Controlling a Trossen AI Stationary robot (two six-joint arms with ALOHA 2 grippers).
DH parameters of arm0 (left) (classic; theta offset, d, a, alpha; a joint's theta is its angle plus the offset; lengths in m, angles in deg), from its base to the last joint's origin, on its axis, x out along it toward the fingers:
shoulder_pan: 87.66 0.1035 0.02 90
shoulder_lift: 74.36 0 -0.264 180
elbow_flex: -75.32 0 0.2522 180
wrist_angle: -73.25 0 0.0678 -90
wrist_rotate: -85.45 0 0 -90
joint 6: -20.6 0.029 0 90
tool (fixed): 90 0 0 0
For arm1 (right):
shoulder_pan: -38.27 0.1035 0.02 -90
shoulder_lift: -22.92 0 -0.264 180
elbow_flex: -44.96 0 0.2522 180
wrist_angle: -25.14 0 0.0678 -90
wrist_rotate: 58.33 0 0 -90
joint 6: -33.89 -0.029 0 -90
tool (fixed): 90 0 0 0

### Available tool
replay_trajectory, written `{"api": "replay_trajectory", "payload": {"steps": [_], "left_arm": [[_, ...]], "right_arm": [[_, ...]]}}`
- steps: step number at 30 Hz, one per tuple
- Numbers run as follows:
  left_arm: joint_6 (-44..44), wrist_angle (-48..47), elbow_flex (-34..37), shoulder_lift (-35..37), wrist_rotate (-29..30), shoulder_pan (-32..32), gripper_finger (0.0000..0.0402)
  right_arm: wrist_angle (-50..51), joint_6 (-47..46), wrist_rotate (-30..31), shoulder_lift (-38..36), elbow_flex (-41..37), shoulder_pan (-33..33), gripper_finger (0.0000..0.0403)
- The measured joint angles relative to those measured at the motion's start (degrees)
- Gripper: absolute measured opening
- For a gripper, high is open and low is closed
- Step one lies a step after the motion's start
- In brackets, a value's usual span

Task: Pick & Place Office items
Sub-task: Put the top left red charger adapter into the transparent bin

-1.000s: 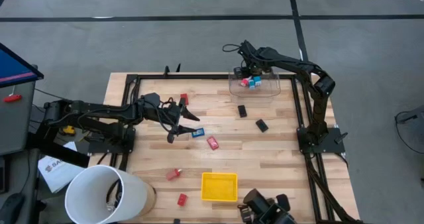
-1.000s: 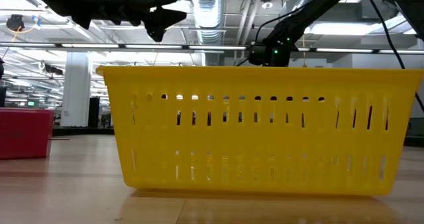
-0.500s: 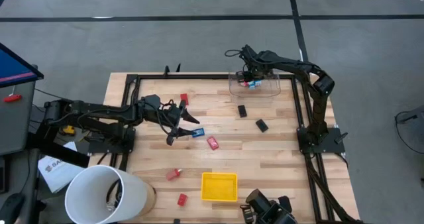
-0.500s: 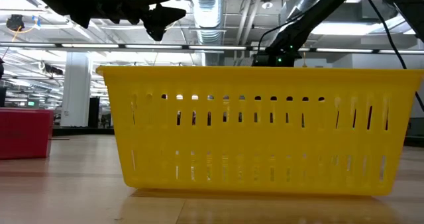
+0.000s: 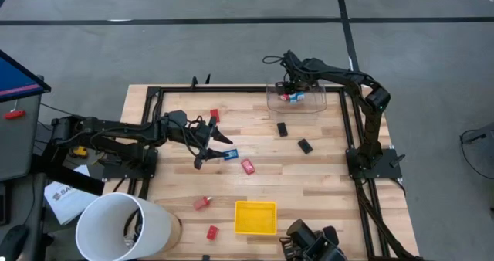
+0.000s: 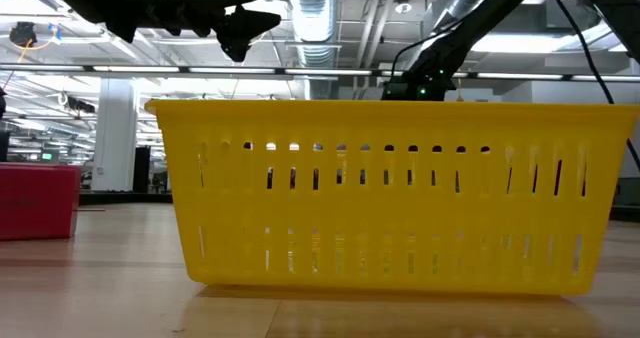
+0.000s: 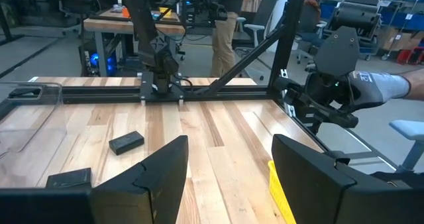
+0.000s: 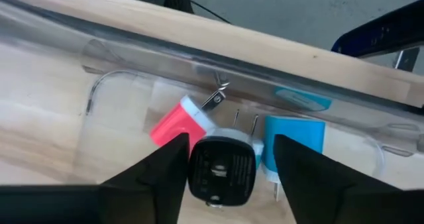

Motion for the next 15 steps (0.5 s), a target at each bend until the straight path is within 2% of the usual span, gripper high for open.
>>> {"api": "replay_trajectory", "payload": {"steps": [7,11,15], "left_arm": [[-0.2,-0.3,0.0,0.0,0.0,0.0,0.0214],[0.0,-1.3,0.0,0.1,0.0,0.0,0.0214],[0.4,-6.3,-0.1,2.1,0.2,0.9,0.0214]], "right_arm": [[-1.7,2.8,-0.2,-1.7,0.0,0.0,0.0227],[-1.0,5.1,-0.2,-5.3,0.0,0.0,0.0223],[2.6,7.8,-0.2,-10.2,0.0,0.8,0.022]]}}
